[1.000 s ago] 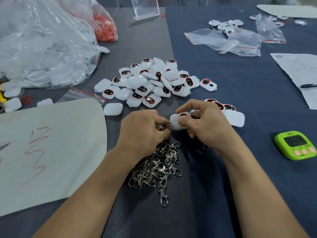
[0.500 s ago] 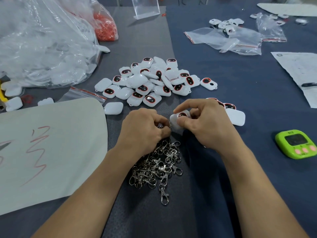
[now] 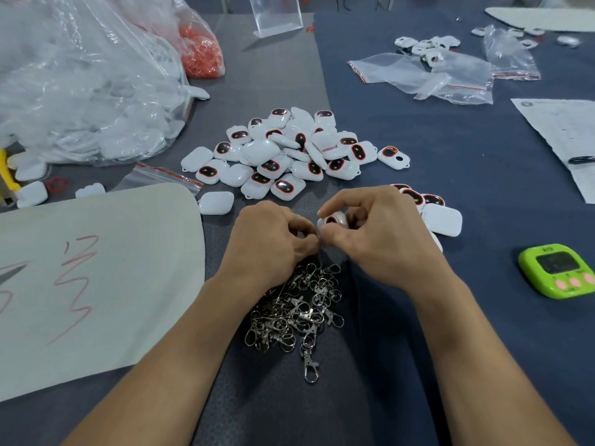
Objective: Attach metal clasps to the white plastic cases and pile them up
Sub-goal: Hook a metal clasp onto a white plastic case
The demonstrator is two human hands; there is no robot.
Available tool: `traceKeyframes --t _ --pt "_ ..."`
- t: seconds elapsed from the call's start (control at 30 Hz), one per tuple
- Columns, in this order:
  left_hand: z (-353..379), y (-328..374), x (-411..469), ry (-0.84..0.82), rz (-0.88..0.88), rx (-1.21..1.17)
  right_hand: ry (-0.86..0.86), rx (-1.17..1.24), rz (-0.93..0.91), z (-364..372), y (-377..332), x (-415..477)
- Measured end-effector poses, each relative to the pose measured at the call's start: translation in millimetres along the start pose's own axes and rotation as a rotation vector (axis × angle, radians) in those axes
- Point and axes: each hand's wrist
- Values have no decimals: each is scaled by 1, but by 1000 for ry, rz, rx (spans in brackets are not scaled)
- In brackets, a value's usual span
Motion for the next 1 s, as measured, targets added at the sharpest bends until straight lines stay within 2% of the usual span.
traceKeyframes --t 0.2,0.37,0.5,0.8,1.0 --pt "-2 0 -2 3 6 -15 -9 77 63 3 2 -1" --pt "-4 0 -2 47 39 -49 -26 339 275 1 12 6" --pt "-4 -2 -2 69 64 -158 -34 521 367 -3 13 9" --pt "-8 -1 0 58 105 -410 -108 795 456 -8 9 11" --pt "-13 4 -3 132 153 -419 -148 862 458 -10 9 9"
Point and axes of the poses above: each hand's wrist, its own x-axis towards the middle knuckle, its own z-axis out of the palm, y = z × x
